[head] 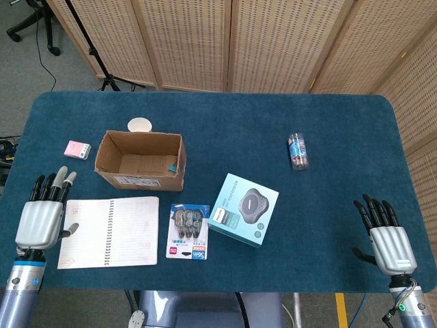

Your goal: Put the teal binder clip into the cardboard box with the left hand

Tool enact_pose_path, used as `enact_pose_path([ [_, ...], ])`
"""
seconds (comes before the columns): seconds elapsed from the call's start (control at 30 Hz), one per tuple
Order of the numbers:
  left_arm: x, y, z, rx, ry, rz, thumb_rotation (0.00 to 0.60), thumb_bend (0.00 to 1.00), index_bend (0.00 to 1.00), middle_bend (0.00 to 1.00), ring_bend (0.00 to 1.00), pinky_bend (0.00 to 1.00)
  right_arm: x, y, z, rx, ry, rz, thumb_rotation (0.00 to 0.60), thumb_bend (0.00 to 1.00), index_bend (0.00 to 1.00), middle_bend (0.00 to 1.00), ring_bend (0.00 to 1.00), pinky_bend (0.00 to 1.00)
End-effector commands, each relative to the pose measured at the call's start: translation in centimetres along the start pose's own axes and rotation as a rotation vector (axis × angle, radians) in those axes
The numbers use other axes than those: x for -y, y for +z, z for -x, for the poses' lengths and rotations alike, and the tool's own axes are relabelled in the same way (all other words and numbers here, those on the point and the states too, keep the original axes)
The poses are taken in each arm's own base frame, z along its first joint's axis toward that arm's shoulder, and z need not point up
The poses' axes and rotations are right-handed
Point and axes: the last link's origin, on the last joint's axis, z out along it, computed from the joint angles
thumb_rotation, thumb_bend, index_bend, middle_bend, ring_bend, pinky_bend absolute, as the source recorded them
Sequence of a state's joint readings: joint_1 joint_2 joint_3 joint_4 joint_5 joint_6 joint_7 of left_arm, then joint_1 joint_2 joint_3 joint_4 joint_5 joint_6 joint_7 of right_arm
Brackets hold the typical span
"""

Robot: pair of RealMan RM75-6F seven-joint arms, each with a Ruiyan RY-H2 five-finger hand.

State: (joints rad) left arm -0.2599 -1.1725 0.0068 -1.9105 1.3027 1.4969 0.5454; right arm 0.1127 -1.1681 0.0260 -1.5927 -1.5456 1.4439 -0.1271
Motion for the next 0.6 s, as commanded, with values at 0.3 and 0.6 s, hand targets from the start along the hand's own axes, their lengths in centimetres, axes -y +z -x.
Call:
enact_pose_path([
  [0.3,1.0,-3.1,1.4,0.010,-0.022,0.012,0.600,0.01,0.00,0.00,0.00,0.00,0.1,-0.2,-0.1,-0.001,0.001,-0.011,0.600,0.16,0.02,0.00,0.00,0.00],
  [0.6,0.7,-4.6,0.7,-0.078,-0.037,0.067,0.600,0.02,0.00,0.00,0.00,0.00,0.3,-0.4,-0.2,-0.007,0.003,-0.024,0.600,0.16,0.02,0.00,0.00,0.00],
])
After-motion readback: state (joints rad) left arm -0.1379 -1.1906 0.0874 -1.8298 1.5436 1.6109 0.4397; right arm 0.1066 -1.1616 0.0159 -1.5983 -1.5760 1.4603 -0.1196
